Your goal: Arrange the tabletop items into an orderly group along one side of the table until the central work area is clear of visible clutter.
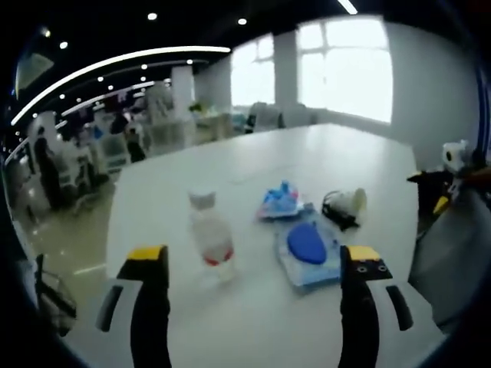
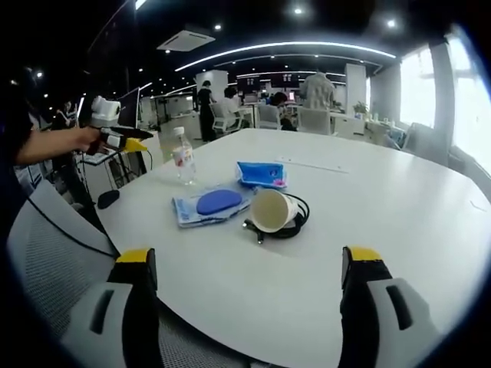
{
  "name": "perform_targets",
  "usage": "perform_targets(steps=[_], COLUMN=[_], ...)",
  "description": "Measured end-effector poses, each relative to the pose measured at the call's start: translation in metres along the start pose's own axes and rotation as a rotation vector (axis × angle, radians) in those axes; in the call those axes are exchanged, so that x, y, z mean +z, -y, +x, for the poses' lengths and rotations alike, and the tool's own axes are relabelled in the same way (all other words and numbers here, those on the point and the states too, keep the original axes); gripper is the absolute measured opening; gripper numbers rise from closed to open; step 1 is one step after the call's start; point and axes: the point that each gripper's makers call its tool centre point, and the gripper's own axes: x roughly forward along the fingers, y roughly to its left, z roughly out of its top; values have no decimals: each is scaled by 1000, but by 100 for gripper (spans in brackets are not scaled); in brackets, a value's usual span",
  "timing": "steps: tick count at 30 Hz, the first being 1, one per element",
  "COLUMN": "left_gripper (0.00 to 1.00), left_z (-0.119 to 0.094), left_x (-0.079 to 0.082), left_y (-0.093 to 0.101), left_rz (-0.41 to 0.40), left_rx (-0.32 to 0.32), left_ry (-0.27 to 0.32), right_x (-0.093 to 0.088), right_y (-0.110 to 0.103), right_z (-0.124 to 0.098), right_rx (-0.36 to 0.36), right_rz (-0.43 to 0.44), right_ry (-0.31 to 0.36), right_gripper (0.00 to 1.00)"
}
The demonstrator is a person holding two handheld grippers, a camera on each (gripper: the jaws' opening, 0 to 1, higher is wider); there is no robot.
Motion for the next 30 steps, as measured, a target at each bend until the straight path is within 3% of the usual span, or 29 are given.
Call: perform_targets(steps=[9,30], left_gripper=[99,100], left_z=[-23,-54], left_x=[-5,-32], left_y=[49,119], left_rz=[3,-16], left_rx=[-22,-35], left_ry=[32,32], right_x=[3,1], right_y=[2,1], right_z=[-1,-1], right_rx=[-11,-6], right_rz=[-8,-6], right_ry=[14,11], right_gripper=[100,99])
